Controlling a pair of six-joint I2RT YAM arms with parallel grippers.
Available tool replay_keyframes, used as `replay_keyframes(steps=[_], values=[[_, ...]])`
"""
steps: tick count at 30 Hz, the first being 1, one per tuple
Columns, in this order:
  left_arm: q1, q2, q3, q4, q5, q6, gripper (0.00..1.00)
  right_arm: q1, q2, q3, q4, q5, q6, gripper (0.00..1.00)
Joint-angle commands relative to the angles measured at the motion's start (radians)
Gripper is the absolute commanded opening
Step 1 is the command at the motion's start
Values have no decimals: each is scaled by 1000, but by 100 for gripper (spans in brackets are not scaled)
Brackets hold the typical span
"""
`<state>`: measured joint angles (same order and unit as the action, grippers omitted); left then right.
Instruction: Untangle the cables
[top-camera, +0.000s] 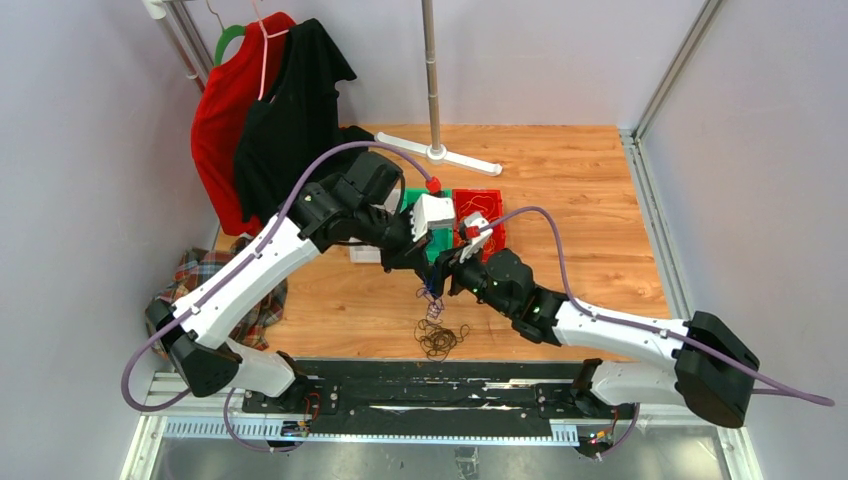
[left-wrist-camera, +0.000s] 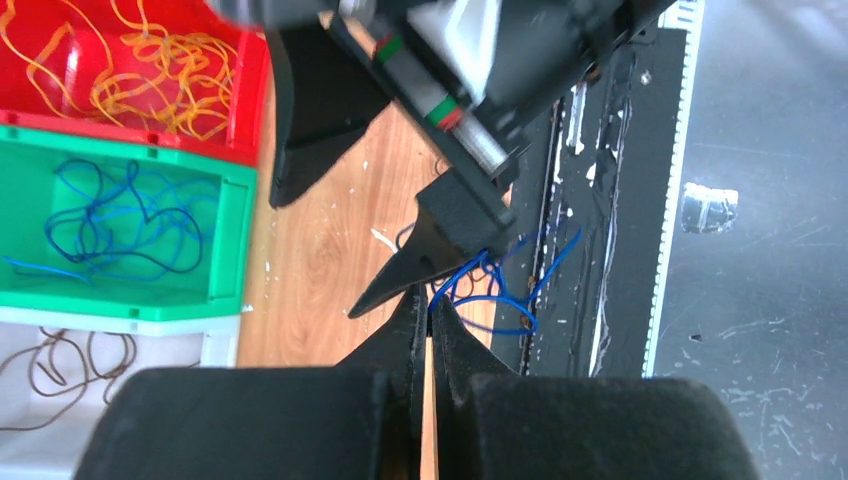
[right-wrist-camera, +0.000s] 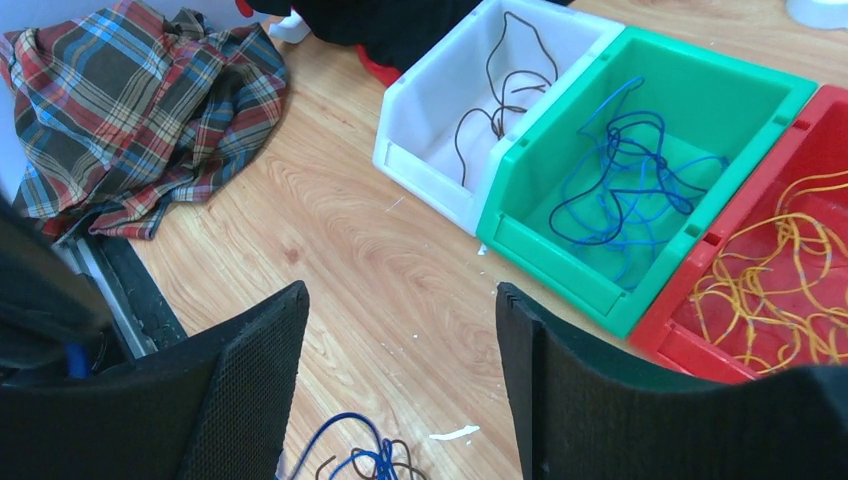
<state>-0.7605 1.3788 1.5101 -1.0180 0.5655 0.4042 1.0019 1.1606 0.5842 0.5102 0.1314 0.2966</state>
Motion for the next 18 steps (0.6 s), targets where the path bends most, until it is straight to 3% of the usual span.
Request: replay_keyframes(steps=[1,5,11,18], values=[[1,-36,95,-14,36,5,1,20,43,-2,65,-26,62,67],[1,-48,167,-21,-2,9,0,33,16,-80,79,3,76,65],[1,-75,205,-20,-33,19,0,29,-255,-195,-20,130,38,70],[0,-67,251,-21,-31,-7,0,30,-398,-221,-60,-49,-39,70]])
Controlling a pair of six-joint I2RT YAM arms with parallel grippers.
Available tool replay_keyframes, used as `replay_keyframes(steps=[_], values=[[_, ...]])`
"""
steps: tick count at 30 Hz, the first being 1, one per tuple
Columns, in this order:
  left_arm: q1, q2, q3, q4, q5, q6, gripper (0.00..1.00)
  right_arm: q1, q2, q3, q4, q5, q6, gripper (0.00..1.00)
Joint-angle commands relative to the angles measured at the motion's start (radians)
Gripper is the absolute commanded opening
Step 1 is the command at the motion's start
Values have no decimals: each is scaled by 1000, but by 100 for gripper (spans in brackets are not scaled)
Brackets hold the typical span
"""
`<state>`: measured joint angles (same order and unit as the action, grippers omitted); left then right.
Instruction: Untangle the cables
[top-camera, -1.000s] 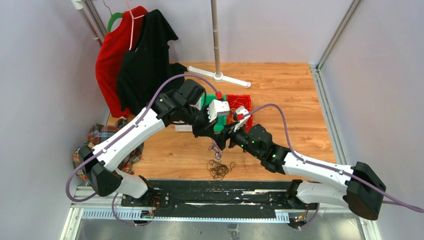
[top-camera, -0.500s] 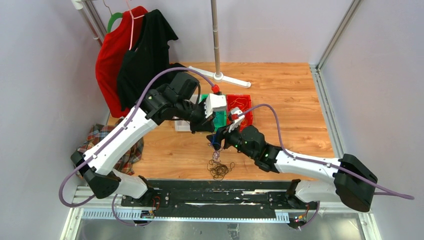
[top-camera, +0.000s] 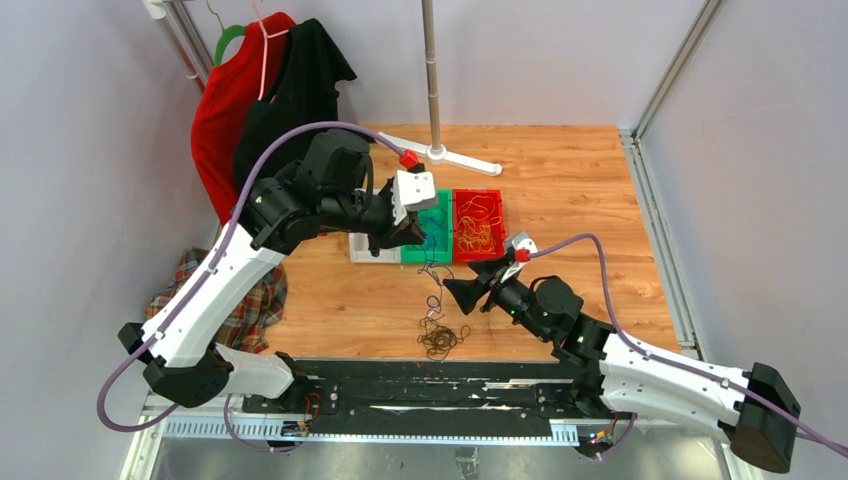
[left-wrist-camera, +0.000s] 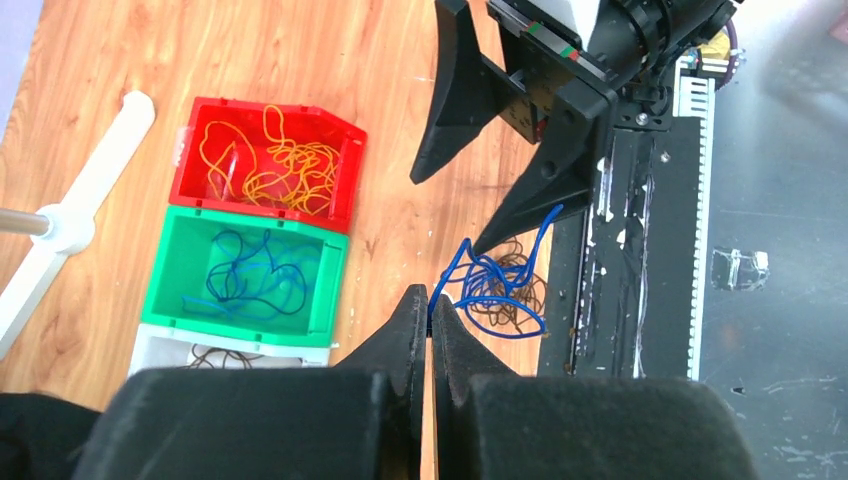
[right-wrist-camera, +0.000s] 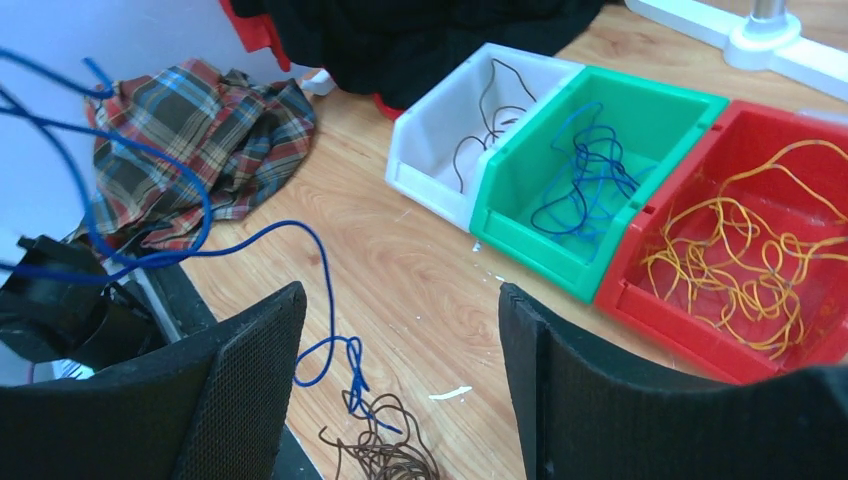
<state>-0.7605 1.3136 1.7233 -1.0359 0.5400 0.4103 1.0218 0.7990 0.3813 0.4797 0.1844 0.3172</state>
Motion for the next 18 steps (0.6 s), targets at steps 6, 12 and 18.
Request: replay_keyframes(steps=[6,12,18], values=[[0,5,57,-3,-14,-21,0,16,29,56,7,-260,-113,70],[0,6,92,-5,-8,-46,0,17,222,162,49,-197,-115,63],[0,4,175,-41,-9,-57,0,17,403,164,184,-182,-53,39]])
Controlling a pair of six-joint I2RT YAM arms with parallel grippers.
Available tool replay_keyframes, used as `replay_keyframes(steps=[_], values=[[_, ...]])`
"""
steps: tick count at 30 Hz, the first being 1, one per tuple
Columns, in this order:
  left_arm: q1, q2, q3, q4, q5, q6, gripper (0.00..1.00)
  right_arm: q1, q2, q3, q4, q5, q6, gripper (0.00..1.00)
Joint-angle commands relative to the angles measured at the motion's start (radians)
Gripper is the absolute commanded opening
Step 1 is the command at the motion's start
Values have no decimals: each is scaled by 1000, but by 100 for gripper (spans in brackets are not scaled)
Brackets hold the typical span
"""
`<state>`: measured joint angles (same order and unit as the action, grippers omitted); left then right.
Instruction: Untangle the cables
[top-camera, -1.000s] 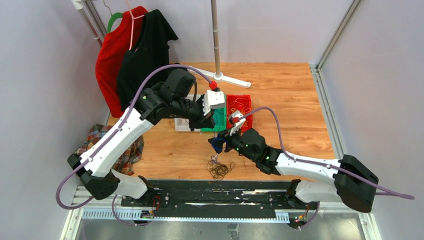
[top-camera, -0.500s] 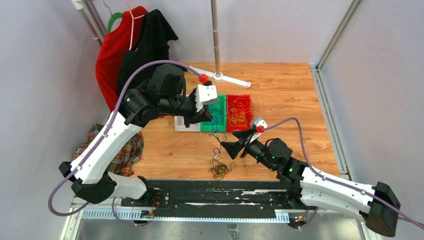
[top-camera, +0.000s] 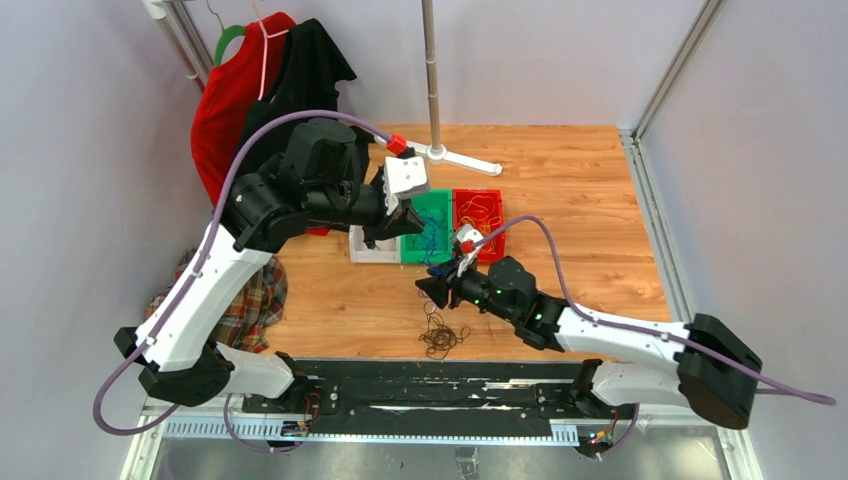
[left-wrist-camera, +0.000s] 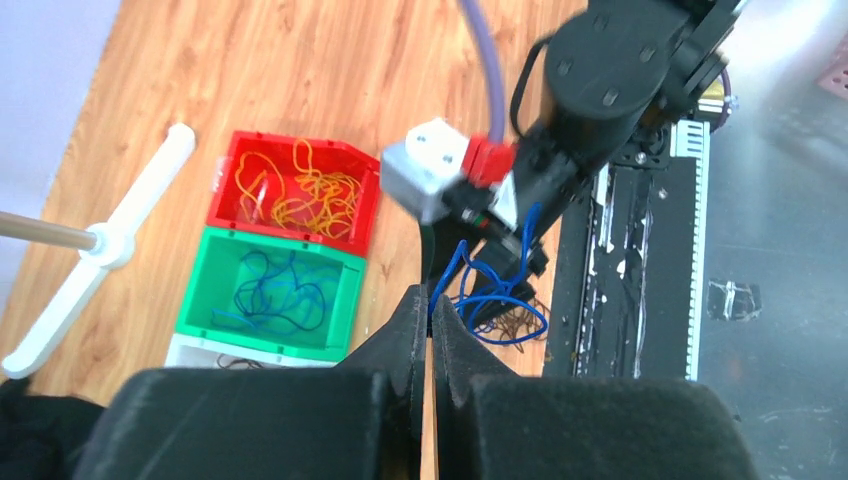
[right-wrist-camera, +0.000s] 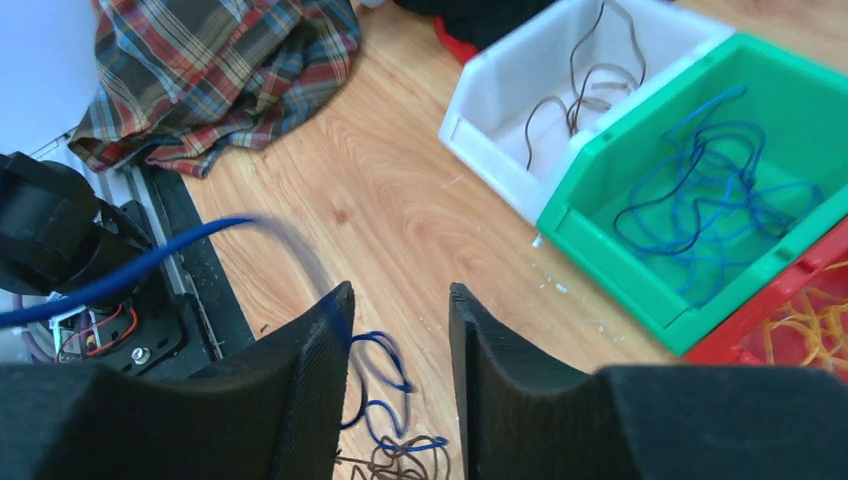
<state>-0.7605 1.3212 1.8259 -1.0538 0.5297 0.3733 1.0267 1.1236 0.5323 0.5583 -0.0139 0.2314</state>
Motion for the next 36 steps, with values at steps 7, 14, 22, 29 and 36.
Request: replay_keyframes(steps=[7,14,22,29,36], values=[[0,2,232,-29,-29,-14,0,12,217,-59,196,12,118,26],[0,65,489,-28,-107,1,0,13,272,-139,255,37,165,26],[0,100,668,136,-320,79,0,33,317,-207,317,37,199,33],[0,11,526,462,-492,154,0,64,331,-252,349,61,224,35],[0,-10,477,447,-445,156,0,69,311,-272,343,85,226,36]])
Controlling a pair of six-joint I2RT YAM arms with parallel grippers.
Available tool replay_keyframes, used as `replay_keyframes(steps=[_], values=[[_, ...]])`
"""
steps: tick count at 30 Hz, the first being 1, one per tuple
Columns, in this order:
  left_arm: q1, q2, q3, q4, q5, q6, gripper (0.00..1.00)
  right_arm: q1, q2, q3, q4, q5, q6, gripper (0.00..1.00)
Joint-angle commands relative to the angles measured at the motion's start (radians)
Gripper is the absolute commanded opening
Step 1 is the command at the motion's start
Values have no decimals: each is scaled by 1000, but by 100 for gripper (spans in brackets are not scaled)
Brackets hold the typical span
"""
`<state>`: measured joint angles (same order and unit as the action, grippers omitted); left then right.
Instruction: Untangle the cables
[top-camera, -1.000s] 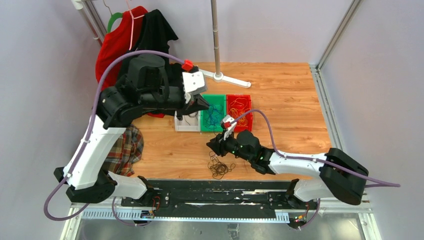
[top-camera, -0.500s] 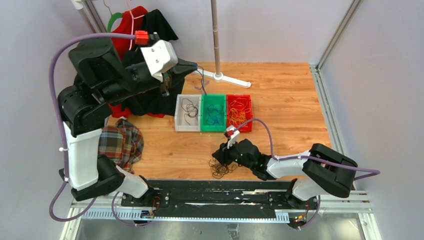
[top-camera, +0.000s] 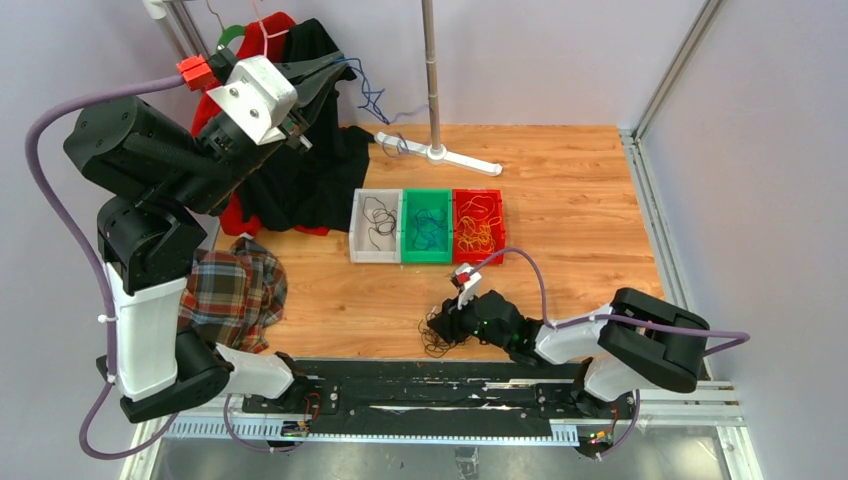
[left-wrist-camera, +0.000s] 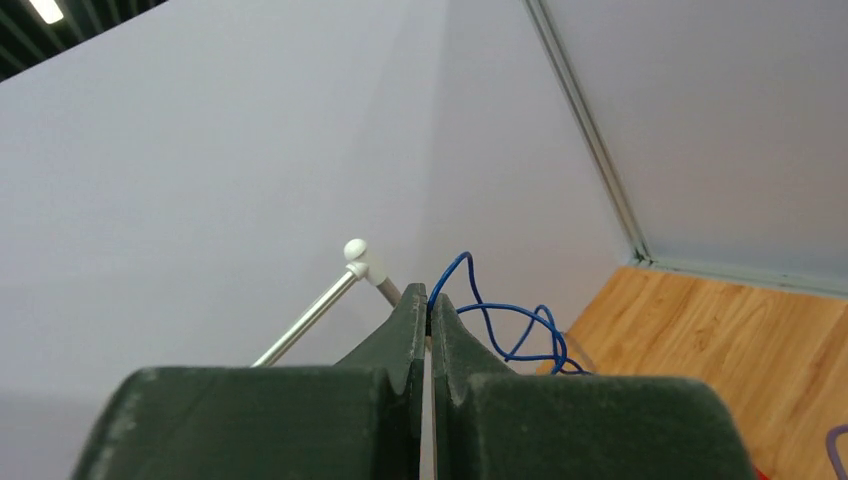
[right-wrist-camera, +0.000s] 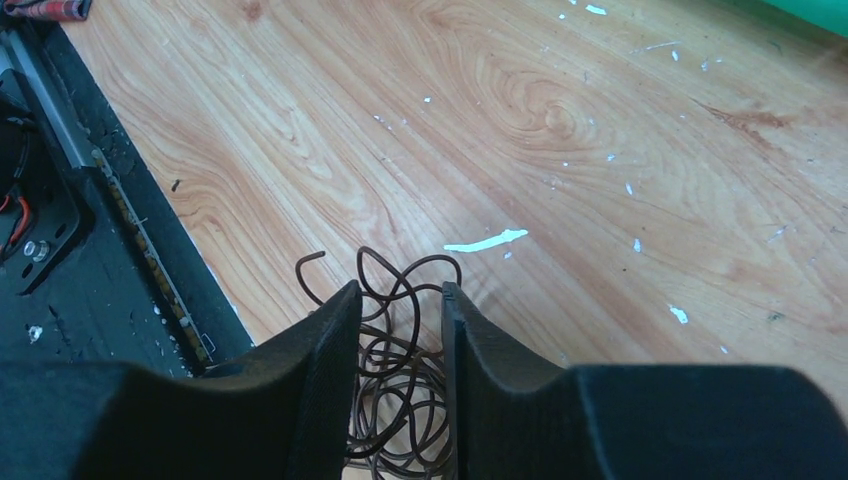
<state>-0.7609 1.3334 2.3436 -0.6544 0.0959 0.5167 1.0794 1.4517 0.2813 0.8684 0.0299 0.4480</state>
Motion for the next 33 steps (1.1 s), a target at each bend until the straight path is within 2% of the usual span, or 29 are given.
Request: replay_keyframes(steps=[1,7,11,16,20,33], values=[[0,-31,-68,47,-7,9,0,16,-41,-21,15,51,6,38],[0,-95,-278,47,12,-26,0,16,-300,42,-256,149,-40,57],[0,-126,-456,45,23,-51,0,14,-465,71,-386,234,-74,65],[0,-115,-586,34,31,-64,0,12,-615,80,-444,362,-102,66],[0,-56,-618,30,0,-65,0,8,-659,81,-466,463,-134,64],[2,137,-649,91,-116,40,0,-1,-726,41,-546,562,-132,61]])
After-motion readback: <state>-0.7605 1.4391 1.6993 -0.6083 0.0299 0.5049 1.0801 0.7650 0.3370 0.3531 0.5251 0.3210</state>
